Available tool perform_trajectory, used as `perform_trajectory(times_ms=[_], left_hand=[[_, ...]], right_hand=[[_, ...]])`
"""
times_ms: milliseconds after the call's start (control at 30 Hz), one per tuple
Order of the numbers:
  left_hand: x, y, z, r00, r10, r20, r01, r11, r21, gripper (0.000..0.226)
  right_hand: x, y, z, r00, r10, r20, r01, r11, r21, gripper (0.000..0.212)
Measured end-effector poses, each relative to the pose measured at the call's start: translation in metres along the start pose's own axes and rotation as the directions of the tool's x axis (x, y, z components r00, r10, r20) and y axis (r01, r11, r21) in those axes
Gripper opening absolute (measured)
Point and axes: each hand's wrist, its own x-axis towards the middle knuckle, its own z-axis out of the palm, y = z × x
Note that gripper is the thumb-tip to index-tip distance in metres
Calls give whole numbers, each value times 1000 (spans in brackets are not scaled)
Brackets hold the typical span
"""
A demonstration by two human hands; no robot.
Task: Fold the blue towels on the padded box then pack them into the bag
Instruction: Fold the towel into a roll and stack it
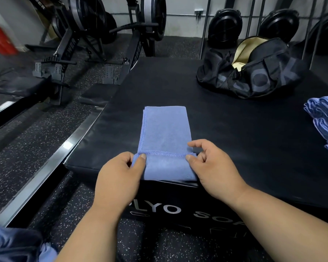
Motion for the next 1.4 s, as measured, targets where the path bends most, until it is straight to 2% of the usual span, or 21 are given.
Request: perform_trajectory(times_ms=[67,167,233,333,433,567,633,667,733,767,867,933,1067,1233,1333,1400], left_hand=[[-1,0,2,999,-11,-30,11,1000,-5,47],[-2,3,3,995,-3,-104,-5,997,-81,22],[-1,4,3,972,161,-170,-169,985,-33,20],[2,-1,8,864,480,-150,-470,877,97,26],[2,-13,15,826,561,-50,-554,826,107,25],[1,-23,8,868,485,101,-491,870,46,36],[0,-25,4,871,463,163,-475,879,44,44],[-1,-25,3,868,460,188,-477,877,59,51],[-1,-26,2,854,467,228,-500,858,116,66],[0,-27,2,848,469,247,-511,847,145,73],[4,-29,-1,844,468,261,-517,840,166,78],[6,-32,-4,848,477,230,-512,850,127,69],[8,-34,-10,879,448,161,-460,887,41,45],[3,-24,-13,897,427,110,-423,904,-58,19],[1,-22,-15,914,394,96,-371,909,-189,4],[-1,-23,-19,933,338,121,-287,905,-314,12]], right_hand=[[0,-1,1,1000,-3,-11,3,1000,-31,22],[1,1,4,1000,-10,-27,8,996,-86,23],[0,2,6,999,-22,-40,16,990,-138,21],[-2,2,8,996,-53,-77,39,984,-174,15],[-4,3,8,991,-77,-111,60,987,-146,13],[-4,9,7,981,-114,-158,111,993,-30,16],[-9,10,5,925,-319,-207,291,944,-157,18],[-12,11,5,869,-457,-187,400,874,-275,17],[-16,18,8,771,-633,-67,552,718,-423,22],[-15,23,8,764,-645,-1,572,680,-459,29],[-12,32,6,810,-555,190,564,647,-513,48],[-10,32,5,824,-516,234,557,663,-500,52],[-6,28,2,847,-494,197,527,732,-432,49],[-3,22,-3,846,-491,208,533,761,-369,52],[-5,21,-6,873,-478,102,486,829,-277,50],[-7,18,-9,917,-399,23,399,909,-125,48]])
